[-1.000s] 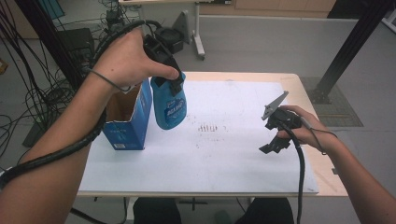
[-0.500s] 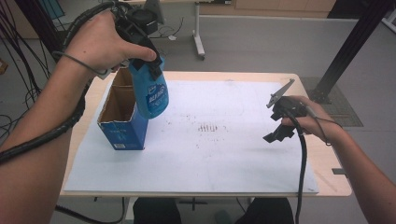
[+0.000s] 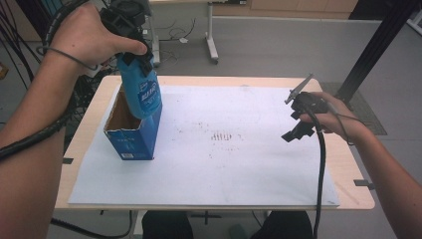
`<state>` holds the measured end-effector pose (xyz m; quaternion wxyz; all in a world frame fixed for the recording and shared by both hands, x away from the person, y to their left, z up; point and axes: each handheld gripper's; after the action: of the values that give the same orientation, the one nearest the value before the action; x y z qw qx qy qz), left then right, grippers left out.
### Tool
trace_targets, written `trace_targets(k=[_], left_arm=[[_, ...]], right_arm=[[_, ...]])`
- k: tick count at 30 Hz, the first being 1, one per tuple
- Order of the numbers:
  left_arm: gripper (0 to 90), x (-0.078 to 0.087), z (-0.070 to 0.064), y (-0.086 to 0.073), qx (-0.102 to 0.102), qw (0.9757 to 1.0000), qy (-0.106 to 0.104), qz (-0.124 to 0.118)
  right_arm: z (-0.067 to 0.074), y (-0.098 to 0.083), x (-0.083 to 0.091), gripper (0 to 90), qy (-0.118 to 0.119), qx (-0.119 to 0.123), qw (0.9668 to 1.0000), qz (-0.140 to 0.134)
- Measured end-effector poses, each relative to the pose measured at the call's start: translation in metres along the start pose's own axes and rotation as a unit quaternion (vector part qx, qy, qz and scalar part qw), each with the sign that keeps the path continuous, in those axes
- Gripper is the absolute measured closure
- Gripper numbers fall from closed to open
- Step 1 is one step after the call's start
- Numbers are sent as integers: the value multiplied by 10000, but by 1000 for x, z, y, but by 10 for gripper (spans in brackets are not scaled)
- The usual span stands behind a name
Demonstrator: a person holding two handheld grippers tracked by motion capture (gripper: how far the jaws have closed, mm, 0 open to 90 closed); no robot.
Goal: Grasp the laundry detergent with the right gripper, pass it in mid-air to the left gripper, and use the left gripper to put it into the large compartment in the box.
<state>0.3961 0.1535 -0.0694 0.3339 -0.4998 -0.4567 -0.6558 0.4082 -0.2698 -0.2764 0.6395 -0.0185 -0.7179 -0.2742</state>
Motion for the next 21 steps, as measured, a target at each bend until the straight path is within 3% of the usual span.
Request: trace_targets(k=[10, 21], left_arm=[[377, -6, 20, -5, 304, 9995, -11, -19], [377, -21, 38, -10, 554, 9982, 233, 66]], right_arm=[[-9, 13, 13, 39, -123, -52, 9999, -60], [-18, 32, 32, 39, -306, -51, 9995, -32]])
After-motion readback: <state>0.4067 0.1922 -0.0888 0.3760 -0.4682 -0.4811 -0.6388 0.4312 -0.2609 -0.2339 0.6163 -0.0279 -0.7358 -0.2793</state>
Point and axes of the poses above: each handheld gripper's, and its own axes: x roughly backward along the jaws, y roughly out of its top, z roughly to its left, and after that the axes turned 6 degrees about x, right-handed
